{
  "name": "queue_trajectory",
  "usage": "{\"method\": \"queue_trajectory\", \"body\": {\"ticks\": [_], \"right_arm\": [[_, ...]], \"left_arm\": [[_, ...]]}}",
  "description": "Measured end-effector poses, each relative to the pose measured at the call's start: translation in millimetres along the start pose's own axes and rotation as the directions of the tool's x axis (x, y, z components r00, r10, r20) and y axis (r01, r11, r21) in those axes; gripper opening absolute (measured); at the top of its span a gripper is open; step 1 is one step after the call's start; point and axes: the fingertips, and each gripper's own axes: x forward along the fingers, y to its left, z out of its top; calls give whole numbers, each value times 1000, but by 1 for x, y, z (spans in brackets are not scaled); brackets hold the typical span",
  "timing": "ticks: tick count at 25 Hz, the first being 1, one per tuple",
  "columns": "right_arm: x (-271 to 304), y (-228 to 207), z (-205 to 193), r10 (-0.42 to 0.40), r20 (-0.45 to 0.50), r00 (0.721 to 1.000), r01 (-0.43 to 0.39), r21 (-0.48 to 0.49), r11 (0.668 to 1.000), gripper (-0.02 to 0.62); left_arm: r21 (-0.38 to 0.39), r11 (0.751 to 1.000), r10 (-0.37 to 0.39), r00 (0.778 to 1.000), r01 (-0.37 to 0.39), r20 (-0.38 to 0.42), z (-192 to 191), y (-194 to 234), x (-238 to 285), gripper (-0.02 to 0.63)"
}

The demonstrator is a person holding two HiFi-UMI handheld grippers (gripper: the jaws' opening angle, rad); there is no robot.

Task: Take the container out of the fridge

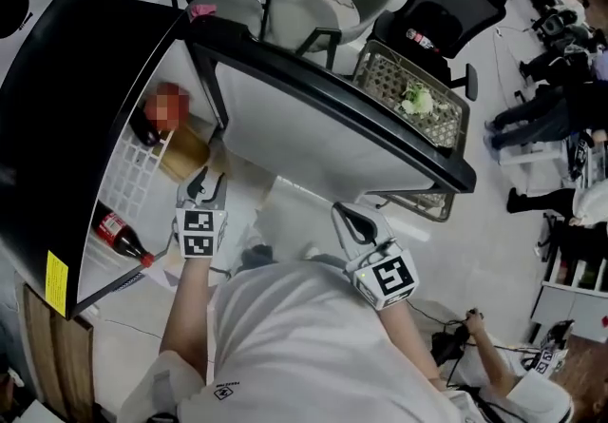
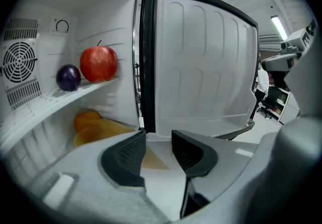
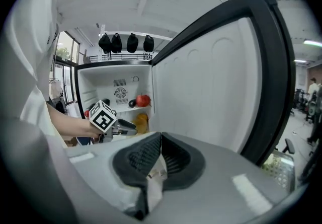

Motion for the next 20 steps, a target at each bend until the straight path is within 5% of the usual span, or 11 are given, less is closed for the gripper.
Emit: {"method": "queue_trajectory", "body": {"ticks": [7, 20], "right_arm": [[1, 6, -5, -53, -37, 998, 53, 1, 999, 3], [-5, 3, -15, -134, -59, 989, 135, 20, 991, 3]], "left_arm": [[136, 989, 67, 995, -56, -74, -19, 23, 29, 190], [245, 967, 123, 970, -70, -210, -45, 44, 59, 156]]}}
